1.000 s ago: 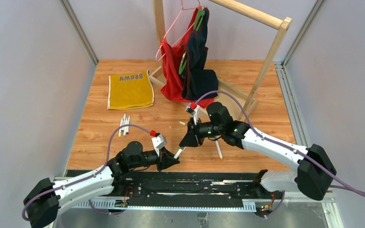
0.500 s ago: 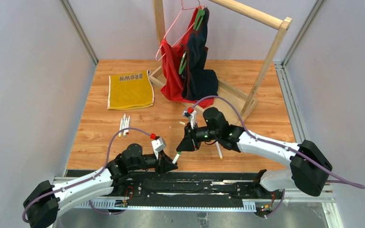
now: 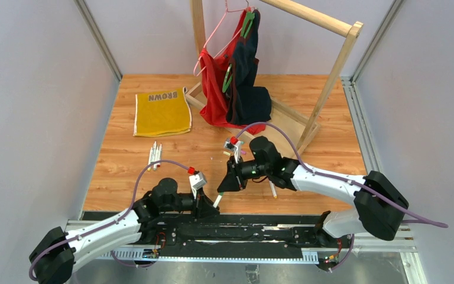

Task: Insert the pens into the pen caps
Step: Press the pen cap onto the pen.

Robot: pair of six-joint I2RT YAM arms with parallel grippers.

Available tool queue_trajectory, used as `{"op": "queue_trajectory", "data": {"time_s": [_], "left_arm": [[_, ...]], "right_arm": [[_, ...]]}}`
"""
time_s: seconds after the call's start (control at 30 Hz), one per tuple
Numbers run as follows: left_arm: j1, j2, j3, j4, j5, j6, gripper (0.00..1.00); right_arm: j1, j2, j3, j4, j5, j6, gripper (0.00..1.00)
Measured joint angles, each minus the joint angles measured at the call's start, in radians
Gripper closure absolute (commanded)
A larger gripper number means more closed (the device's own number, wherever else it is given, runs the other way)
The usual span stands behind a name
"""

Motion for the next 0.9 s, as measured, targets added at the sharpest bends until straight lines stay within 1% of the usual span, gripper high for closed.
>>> {"op": "queue_trajectory", "data": {"time_s": [0.2,0.37,0.57,0.9], "left_arm": [[0.021,-0.017,0.000,-0.034,0.024,-0.007,1.00],[0.028,-0.036,0.000,-0.048,0.023,-0.019,1.00],[0.035,-0.031,0.000,-0.034,0.024,-0.032,1.00],[0.051,-0.010,0.000,0.011,0.042,-0.055,1.00]], "right_arm": [[0.010,0.026,-0.001,0.006,-0.010,-0.003,0.99],[0.012,0.032,-0.024,0.059,-0.010,0.013,1.00],[0.012,0.037,-0.053,0.134,-0.010,0.047,0.99],[0.012,0.034,-0.084,0.200,-0.010,0.077,0.99]]}}
